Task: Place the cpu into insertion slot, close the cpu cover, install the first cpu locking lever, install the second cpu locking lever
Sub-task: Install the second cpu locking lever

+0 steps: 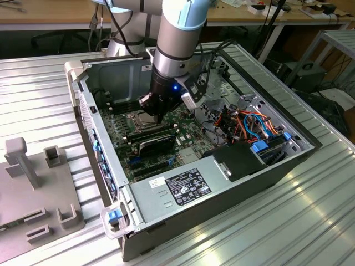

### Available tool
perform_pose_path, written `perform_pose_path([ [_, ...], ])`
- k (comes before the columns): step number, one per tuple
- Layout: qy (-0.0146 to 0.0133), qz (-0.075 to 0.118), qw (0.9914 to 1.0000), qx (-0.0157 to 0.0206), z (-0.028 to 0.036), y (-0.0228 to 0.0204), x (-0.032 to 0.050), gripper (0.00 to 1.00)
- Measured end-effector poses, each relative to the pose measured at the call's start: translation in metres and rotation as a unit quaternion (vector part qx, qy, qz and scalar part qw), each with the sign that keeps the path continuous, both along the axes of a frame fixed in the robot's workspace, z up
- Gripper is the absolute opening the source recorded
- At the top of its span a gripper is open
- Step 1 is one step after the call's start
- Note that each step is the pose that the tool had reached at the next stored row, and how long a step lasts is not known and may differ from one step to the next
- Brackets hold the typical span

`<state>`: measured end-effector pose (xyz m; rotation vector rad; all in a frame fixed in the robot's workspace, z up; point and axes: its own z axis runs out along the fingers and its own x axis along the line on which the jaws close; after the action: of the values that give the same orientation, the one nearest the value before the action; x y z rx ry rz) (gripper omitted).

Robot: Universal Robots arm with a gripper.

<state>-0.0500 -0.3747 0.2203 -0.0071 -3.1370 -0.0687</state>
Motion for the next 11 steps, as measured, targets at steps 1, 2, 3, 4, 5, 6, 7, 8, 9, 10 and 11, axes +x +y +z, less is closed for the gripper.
perform_pose_path([
  [1, 0.0000, 0.000, 1.00000, 0.0000, -0.0010, 0.0000, -0.0028, 0.11],
  [2, -0.0001, 0.000, 1.00000, 0.0001, -0.0032, 0.0000, -0.0075, 0.11],
  [3, 0.0000, 0.000, 1.00000, 0.0000, -0.0045, 0.0000, -0.0099, 0.11],
  [4, 0.0000, 0.000, 1.00000, 0.0000, -0.0058, 0.0000, -0.0123, 0.11],
  [5, 0.0000, 0.000, 1.00000, 0.0001, -0.0068, 0.0000, -0.0156, 0.11],
  [6, 0.0000, 0.000, 1.00000, 0.0000, -0.0067, 0.0001, -0.0158, 0.11],
  [7, 0.0000, 0.000, 1.00000, 0.0000, -0.0061, 0.0000, -0.0158, 0.11],
  [8, 0.0000, 0.000, 1.00000, 0.0000, -0.0053, 0.0000, -0.0158, 0.11],
  [9, -0.0001, 0.000, 1.00000, -0.0001, -0.0045, 0.0000, -0.0158, 0.11],
  [10, 0.0000, 0.000, 1.00000, -0.0002, -0.0038, 0.0000, -0.0158, 0.11],
  [11, -0.0001, 0.000, 1.00000, -0.0002, -0.0034, -0.0001, -0.0159, 0.11],
])
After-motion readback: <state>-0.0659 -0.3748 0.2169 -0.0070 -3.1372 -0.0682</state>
